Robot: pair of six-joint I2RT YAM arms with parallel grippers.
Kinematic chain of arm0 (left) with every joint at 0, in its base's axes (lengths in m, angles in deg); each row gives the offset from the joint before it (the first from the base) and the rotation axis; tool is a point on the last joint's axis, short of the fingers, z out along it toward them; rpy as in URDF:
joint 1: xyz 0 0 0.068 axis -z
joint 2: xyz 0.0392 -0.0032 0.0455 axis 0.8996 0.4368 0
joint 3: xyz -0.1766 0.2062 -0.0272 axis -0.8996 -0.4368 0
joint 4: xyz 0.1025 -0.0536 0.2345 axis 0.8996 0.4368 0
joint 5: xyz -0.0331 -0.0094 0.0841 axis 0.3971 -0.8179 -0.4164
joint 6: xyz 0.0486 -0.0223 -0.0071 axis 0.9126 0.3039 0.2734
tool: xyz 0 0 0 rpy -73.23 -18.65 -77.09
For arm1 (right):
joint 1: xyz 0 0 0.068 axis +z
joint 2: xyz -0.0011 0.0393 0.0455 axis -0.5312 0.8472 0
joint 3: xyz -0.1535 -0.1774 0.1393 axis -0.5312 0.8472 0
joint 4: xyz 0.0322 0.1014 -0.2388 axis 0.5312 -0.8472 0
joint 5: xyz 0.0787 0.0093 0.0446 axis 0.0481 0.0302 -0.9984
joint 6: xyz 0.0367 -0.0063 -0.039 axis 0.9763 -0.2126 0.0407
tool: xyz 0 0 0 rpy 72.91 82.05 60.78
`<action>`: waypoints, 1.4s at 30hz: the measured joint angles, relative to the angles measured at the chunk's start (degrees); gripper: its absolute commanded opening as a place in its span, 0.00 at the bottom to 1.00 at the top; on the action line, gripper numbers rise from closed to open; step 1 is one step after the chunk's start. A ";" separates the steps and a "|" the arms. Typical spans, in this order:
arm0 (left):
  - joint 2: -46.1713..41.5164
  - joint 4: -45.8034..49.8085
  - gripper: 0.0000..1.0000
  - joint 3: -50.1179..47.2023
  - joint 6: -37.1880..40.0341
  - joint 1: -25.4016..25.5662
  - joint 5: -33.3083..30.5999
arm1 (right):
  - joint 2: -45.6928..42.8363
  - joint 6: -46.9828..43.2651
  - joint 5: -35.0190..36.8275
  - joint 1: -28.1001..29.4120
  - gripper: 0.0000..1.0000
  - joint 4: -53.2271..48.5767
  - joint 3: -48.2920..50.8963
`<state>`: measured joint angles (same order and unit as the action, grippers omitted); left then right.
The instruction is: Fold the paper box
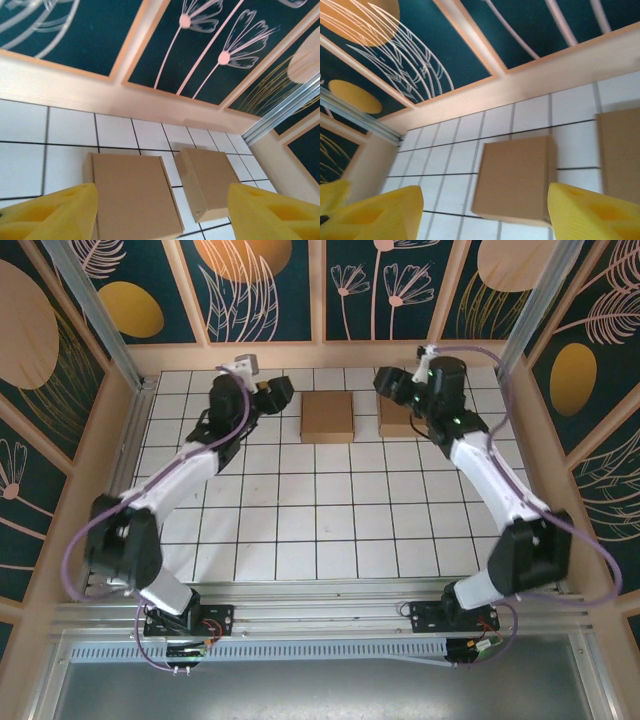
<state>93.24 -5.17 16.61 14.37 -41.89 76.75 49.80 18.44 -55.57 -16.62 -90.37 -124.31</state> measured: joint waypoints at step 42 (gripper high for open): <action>-40.28 -25.77 0.99 -64.78 28.15 -9.81 -40.35 | 8.04 -19.89 8.61 -18.95 0.99 77.37 60.89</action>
<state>52.96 -30.94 -48.17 42.52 -51.70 36.40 57.84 -1.45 -46.96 -35.57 -13.00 -63.42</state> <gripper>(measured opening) 0.986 0.992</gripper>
